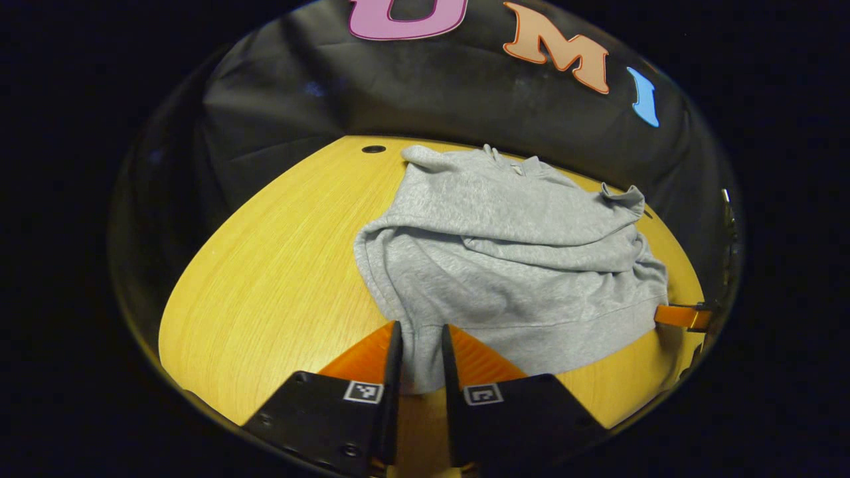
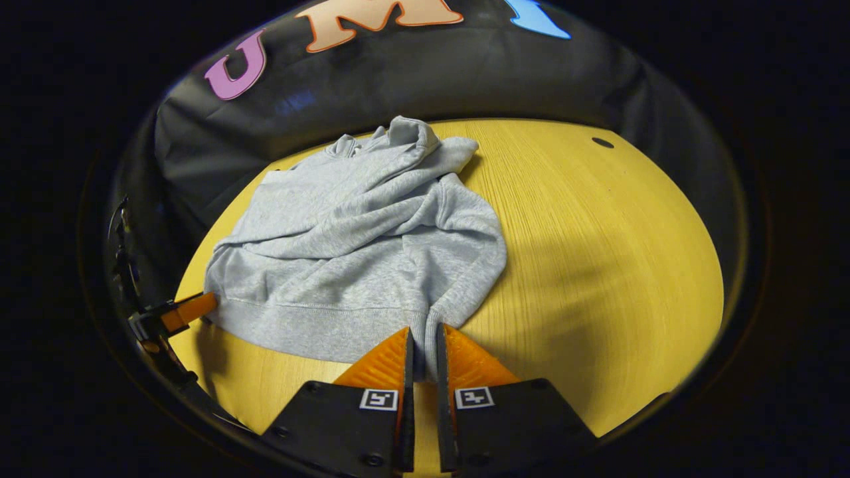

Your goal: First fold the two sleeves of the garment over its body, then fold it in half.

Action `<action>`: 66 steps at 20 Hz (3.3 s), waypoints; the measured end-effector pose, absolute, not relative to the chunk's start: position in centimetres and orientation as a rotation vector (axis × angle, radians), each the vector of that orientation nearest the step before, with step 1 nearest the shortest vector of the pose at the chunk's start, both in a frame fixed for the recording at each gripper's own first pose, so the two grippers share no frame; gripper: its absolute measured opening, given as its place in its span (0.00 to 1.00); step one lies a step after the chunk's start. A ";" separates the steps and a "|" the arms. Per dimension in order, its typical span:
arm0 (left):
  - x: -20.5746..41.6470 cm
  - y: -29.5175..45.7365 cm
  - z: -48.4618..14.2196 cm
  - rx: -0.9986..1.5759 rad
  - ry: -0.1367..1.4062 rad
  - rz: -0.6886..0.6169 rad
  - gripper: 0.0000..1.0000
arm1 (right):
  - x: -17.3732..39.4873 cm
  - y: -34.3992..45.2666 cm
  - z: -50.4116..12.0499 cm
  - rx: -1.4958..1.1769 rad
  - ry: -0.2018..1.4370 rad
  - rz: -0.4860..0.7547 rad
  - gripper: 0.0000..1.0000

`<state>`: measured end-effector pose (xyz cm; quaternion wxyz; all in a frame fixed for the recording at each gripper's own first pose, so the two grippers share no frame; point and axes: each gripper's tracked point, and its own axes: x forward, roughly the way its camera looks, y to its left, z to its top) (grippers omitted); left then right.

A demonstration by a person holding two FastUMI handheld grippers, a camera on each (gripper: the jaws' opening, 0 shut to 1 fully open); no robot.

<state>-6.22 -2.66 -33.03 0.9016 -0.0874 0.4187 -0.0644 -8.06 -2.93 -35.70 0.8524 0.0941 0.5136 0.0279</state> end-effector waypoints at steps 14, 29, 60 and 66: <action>-7.8 -3.2 -32.8 -0.243 1.015 -0.180 0.00 | -8.6 -3.6 -34.9 0.242 1.159 0.077 0.08; -6.9 -3.4 -31.0 -0.282 1.056 -0.176 0.00 | -7.1 -2.2 -31.8 0.357 1.127 0.145 0.07; 11.0 -4.0 -26.5 -0.429 0.971 -0.156 0.00 | 10.6 -2.5 -27.3 0.808 0.980 0.016 0.07; 12.2 -4.3 -29.6 -0.504 1.070 -0.097 0.00 | 12.2 -2.9 -31.0 0.840 1.020 -0.077 0.08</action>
